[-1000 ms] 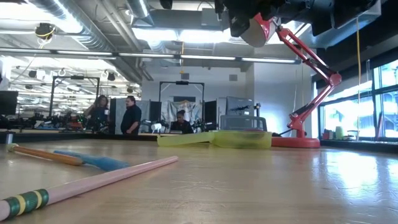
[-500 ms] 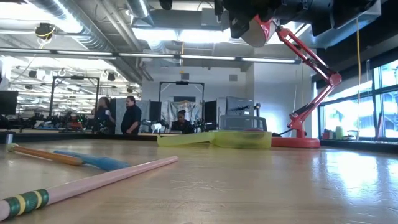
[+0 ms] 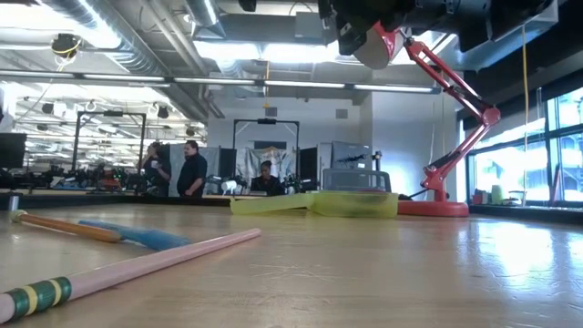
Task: Pick & place school supplies into a supply box
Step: Put the black transparent pen into the yellow supply box
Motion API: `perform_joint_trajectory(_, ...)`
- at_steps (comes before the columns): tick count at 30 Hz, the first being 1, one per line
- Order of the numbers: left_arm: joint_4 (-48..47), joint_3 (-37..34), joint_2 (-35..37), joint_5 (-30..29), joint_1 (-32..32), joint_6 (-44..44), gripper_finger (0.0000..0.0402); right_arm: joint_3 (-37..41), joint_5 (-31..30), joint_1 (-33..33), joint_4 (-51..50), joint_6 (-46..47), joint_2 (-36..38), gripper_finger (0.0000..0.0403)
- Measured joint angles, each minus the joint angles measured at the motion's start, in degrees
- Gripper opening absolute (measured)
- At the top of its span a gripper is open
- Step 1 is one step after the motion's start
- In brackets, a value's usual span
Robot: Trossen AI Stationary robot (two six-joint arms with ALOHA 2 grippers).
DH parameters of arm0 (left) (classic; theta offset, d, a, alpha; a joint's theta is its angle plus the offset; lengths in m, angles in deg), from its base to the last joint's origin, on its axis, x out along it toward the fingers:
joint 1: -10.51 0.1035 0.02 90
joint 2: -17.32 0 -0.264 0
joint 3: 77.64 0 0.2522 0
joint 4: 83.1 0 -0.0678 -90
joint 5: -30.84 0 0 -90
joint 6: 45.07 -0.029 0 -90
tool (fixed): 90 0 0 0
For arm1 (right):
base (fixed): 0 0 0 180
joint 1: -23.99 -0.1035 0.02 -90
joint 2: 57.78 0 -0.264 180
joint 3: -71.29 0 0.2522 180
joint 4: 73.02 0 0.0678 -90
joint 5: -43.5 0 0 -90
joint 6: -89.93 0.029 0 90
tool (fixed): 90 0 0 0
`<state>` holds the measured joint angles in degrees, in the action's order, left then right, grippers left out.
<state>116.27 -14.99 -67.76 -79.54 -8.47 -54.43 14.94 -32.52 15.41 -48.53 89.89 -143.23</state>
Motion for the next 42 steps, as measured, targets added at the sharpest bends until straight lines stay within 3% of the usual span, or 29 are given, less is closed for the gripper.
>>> perform_joint_trajectory(5, 0.1, 0.0, 0.0, -0.3, 0.0, 0.3, 0.0099, 0.0, -2.0, 0.0, -1.7, -0.2, 0.0, 0.0044)
perform_joint_trajectory(8, -0.3, 0.0, 0.1, -3.4, -0.5, 0.1, 0.0131, 0.0, -5.7, 0.1, -4.4, -0.1, 0.5, 0.0044)
perform_joint_trajectory(11, -5.0, 0.0, 1.5, -11.3, -1.8, -1.7, 0.0159, 0.0, -9.0, 1.2, -10.3, 0.0, 2.1, 0.0044)
perform_joint_trajectory(15, -18.2, 0.0, 4.6, -28.6, -4.6, -2.9, 0.0180, 0.0, -9.9, 3.8, -20.1, 2.8, 4.2, 0.0044)
perform_joint_trajectory(18, -26.3, 0.0, 6.0, -39.0, -6.5, 2.8, 0.0187, 0.0, -10.0, 6.9, -26.6, 5.7, 5.2, 0.0044)
perform_joint_trajectory(20, -29.5, 0.0, 6.6, -41.5, -7.6, 8.3, 0.0189, 0.0, -13.1, 9.5, -31.2, 6.7, 5.4, 0.0044)
perform_joint_trajectory(23, -32.0, 0.0, 6.5, -40.1, -8.8, 15.2, 0.0189, 0.0, -19.7, 15.1, -35.6, 8.8, 5.4, 0.0044)
perform_joint_trajectory(25, -32.1, 0.0, 6.4, -37.1, -9.2, 17.4, 0.0187, 0.0, -20.8, 19.5, -37.0, 9.8, 5.2, 0.0044)
perform_joint_trajectory(29, -32.1, 0.0, 6.2, -27.0, -9.6, 21.5, 0.0186, 0.0, -18.6, 26.9, -36.9, 10.1, 3.8, 0.0044)
perform_joint_trajectory(34, -31.8, 0.0, 6.2, -15.7, -9.6, 25.8, 0.0185, 0.0, -14.5, 31.6, -37.0, 10.3, 0.5, 0.0044)
perform_joint_trajectory(42, -31.7, 0.0, 6.0, -15.9, -9.4, 27.7, 0.0187, 0.0, -14.3, 33.8, -36.8, 10.2, -5.3, 0.0044)
